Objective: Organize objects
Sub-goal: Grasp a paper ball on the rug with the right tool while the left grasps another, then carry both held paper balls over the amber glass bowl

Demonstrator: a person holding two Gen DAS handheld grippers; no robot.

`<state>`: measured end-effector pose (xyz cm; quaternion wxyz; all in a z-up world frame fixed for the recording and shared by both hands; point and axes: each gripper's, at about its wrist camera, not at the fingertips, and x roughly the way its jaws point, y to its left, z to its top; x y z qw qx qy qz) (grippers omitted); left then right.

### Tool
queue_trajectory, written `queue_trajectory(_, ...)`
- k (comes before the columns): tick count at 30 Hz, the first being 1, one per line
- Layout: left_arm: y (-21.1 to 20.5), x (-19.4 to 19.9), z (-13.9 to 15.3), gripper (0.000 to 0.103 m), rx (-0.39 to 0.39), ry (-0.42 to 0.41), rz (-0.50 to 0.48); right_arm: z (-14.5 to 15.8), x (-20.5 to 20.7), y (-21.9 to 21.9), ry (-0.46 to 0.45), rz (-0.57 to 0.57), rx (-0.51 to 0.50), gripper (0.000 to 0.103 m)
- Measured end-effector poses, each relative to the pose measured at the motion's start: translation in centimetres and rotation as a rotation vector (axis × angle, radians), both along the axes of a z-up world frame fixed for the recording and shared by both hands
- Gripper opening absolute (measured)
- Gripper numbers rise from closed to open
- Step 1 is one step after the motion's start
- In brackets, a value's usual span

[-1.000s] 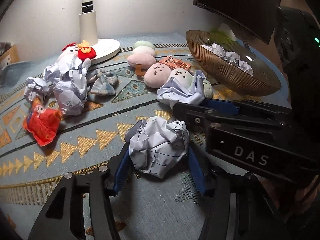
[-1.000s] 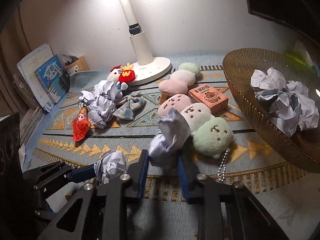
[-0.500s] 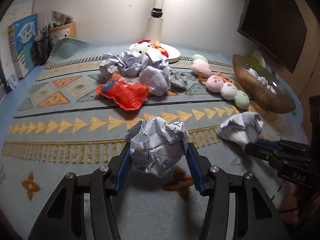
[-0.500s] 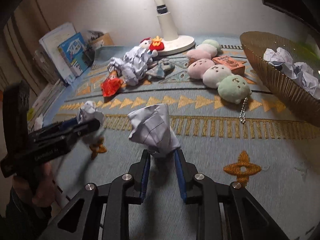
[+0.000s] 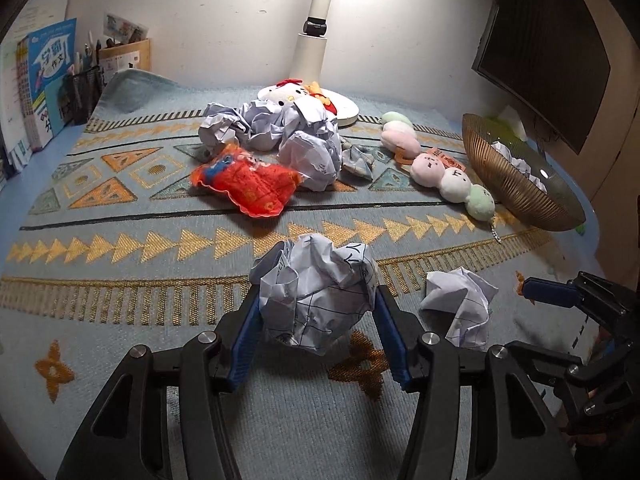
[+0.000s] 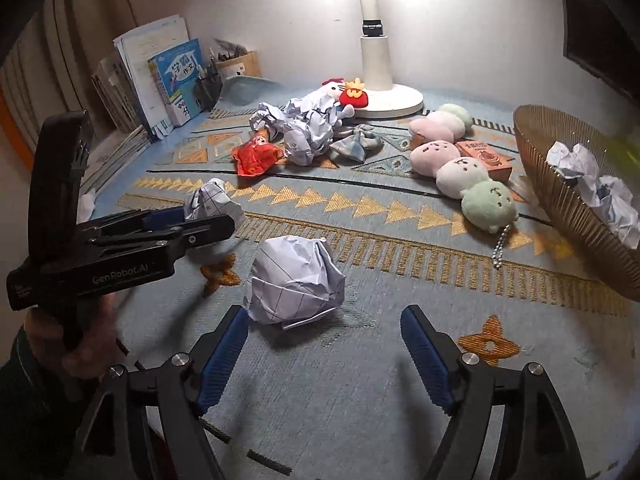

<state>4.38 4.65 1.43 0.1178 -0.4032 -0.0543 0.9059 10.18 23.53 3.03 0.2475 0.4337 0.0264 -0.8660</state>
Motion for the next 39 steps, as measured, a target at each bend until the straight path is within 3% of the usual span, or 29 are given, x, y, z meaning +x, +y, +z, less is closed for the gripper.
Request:
queue_trajectory(3,0.0,0.0,0.0,0.052,-0.003,0.005,0.003,-0.6,-0.6,-0.6,-0.03,0.001,-0.038,0.084)
queue_trajectory(8,-0.1,-0.2,-0.2,0.052,-0.002,-0.014,0.012,-1.4,-2.0,-2.6,-0.043,-0.018,0.009,0.084)
queue_trajectory(10,-0.2,-0.2,-0.3,0.052,0.0,-0.019,0.016,-1.6,-2.2,-3.0,-0.039,-0.026,-0.004,0.078)
queue_trajectory(11,-0.2,-0.1,-0.2,0.052,0.001,-0.015,0.015,-1.6,-2.1,-3.0,-0.031,-0.022,-0.014,0.055)
queue_trajectory(12,-0.2,-0.1,-0.2,0.052,-0.001,-0.012,0.014,-1.6,-2.1,-3.0,-0.029,-0.019,-0.012,0.05)
queue_trajectory(18,-0.2,-0.1,-0.2,0.052,0.0,-0.013,0.015,-0.4,-1.9,-0.6,-0.013,-0.079,-0.081,0.049)
queue_trajectory(20,0.0,-0.1,0.1,0.052,-0.008,-0.008,0.026,0.8,-1.8,0.7,0.004,-0.104,-0.101,0.049)
queue_trajectory(23,0.8,0.1,1.5,0.052,0.039,0.012,0.019,3.4,-1.5,2.8,0.064,-0.149,-0.071,0.049)
queue_trajectory(27,4.4,-0.3,5.5,0.052,0.012,0.105,-0.023,8.3,-1.4,7.0,0.16,-0.231,-0.037,0.05)
queue_trajectory(30,7.7,-1.1,8.6,0.052,0.034,0.17,-0.075,12.4,-1.9,11.1,0.222,-0.3,-0.017,0.05)
queue_trajectory(33,11.1,-2.9,11.5,0.052,0.068,0.206,-0.131,15.9,-2.9,15.4,0.251,-0.378,-0.062,0.05)
queue_trajectory(36,14.8,-4.8,13.6,0.052,0.078,0.236,-0.2,17.5,-3.8,18.4,0.269,-0.458,-0.073,0.05)
queue_trajectory(39,17.9,-6.3,14.0,0.052,0.085,0.227,-0.242,17.1,-5.0,19.8,0.243,-0.502,-0.072,0.05)
